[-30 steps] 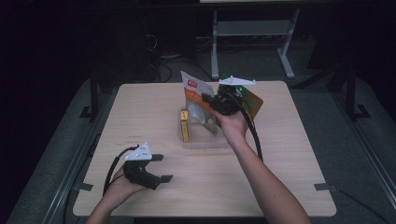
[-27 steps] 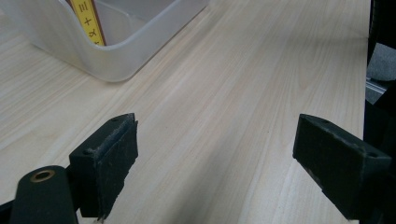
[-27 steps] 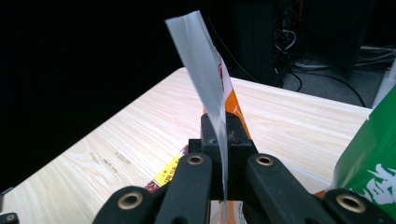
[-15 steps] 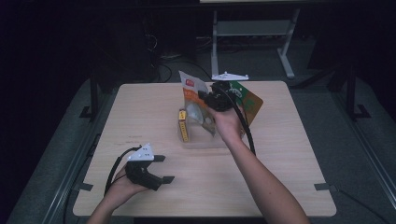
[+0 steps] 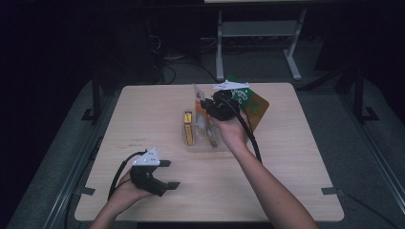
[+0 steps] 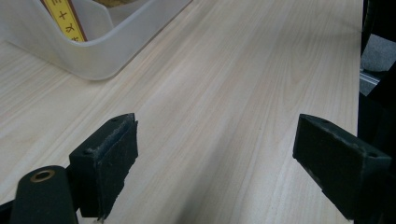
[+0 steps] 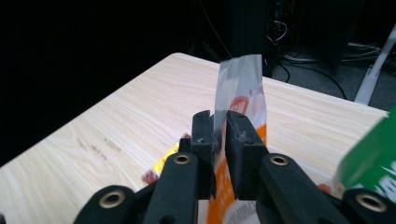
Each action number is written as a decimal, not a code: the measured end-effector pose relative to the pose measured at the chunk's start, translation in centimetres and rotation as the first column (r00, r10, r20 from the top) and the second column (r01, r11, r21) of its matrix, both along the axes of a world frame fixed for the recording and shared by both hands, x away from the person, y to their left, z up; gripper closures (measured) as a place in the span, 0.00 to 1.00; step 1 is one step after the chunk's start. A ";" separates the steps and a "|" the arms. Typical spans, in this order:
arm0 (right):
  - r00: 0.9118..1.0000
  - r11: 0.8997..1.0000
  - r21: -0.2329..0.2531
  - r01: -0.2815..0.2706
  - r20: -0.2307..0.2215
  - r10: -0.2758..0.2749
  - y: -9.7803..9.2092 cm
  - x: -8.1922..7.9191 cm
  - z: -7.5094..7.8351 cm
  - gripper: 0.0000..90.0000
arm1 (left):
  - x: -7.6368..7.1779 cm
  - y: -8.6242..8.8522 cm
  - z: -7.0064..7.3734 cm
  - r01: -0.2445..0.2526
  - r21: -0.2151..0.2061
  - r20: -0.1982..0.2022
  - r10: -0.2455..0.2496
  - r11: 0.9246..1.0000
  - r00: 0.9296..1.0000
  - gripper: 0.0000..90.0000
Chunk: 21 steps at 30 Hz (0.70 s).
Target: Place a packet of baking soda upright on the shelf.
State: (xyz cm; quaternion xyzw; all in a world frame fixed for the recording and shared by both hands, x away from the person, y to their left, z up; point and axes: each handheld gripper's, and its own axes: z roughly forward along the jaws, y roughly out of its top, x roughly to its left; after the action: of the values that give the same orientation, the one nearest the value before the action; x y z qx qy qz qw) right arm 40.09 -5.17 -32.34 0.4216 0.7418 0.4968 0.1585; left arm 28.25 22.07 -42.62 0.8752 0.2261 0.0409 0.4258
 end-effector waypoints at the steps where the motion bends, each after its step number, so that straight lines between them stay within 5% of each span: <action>1: 1.000 1.000 -0.004 -0.003 0.003 0.003 -0.2 -0.1 0.0 0.88 | 0.0 0.0 0.0 0.002 0.001 0.000 -0.002 1.000 1.000 0.15; 7: 0.999 0.996 -0.076 -0.040 0.009 0.041 -1.2 -1.4 -0.3 0.79 | -0.1 -0.3 -0.1 0.008 0.005 0.001 -0.008 1.000 1.000 0.15; 10: 0.999 0.990 -0.130 -0.051 -0.015 0.049 -1.6 -1.7 -1.1 0.73 | -0.1 -0.4 -0.1 0.004 0.001 -0.010 -0.004 1.000 1.000 0.15; 17: 0.994 0.985 -0.164 -0.057 -0.098 0.042 -1.0 -0.4 -3.6 0.48 | -0.1 -0.5 -0.2 0.013 0.011 -0.007 -0.013 1.000 1.000 0.15; 21: 0.991 0.983 -0.177 -0.050 -0.130 0.027 -0.3 0.5 -4.6 0.56 | -0.1 -0.5 -0.2 0.012 0.007 -0.007 -0.012 1.000 1.000 0.15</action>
State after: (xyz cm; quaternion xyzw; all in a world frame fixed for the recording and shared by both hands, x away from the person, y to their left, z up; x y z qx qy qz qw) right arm 40.57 -5.47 -36.99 0.4220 0.8003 0.4027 0.1387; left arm 28.11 21.60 -42.79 0.8781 0.2224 0.0361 0.4222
